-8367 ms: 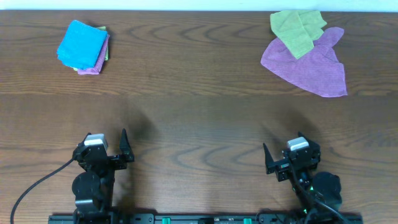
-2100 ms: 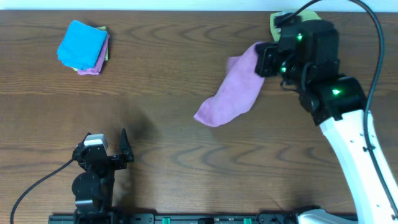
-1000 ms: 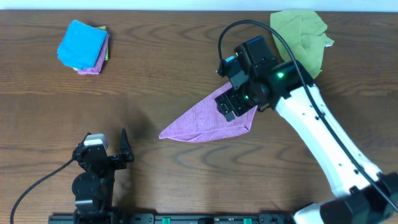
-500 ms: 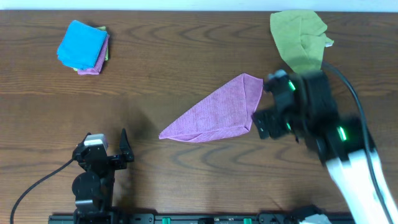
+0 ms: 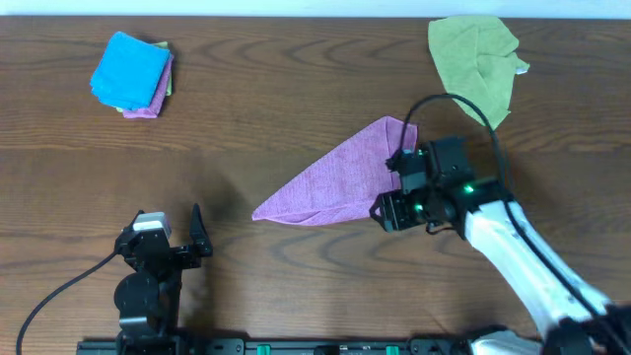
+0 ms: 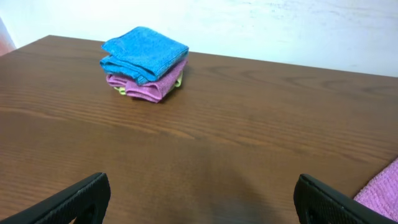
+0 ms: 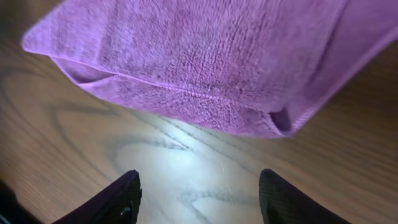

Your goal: Fold the cloth

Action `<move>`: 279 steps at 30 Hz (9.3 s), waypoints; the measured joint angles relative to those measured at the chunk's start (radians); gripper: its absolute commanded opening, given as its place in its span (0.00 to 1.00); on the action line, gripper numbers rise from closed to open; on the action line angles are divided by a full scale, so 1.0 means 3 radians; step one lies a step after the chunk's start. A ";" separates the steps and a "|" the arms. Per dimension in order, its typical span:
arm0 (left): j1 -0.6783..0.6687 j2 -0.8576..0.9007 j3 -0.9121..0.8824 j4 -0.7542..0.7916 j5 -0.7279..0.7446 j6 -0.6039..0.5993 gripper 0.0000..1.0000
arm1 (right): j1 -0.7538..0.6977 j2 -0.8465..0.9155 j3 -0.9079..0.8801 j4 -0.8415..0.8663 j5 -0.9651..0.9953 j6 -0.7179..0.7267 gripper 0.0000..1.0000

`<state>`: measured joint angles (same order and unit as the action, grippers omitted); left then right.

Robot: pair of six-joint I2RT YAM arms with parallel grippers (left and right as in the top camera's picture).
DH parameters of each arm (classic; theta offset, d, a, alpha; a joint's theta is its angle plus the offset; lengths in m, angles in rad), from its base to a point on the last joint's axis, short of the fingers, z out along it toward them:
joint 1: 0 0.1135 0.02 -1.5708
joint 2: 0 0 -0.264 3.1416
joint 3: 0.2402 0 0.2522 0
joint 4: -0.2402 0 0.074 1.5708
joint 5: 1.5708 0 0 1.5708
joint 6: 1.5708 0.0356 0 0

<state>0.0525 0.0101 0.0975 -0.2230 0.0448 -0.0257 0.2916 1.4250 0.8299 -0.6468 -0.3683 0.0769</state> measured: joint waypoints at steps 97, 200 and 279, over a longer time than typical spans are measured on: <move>0.0000 0.0001 0.0000 0.0000 0.0000 0.0000 0.95 | 0.0281 0.1293 0.1203 -0.0177 0.0907 -0.0645 0.50; 0.0000 0.0003 -0.0088 0.0844 0.0833 -0.1532 0.96 | 0.0328 0.0079 0.2694 -0.1572 0.0262 -0.0598 0.94; -0.1928 0.5845 0.3223 -0.1090 0.0379 -0.0427 0.06 | 0.0291 -0.0354 -0.0032 0.0084 0.0453 0.0930 0.01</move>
<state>-0.5259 1.7638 1.0645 -0.5499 0.1585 -0.1539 0.3790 1.3190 0.8204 -0.6216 -0.2325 0.3557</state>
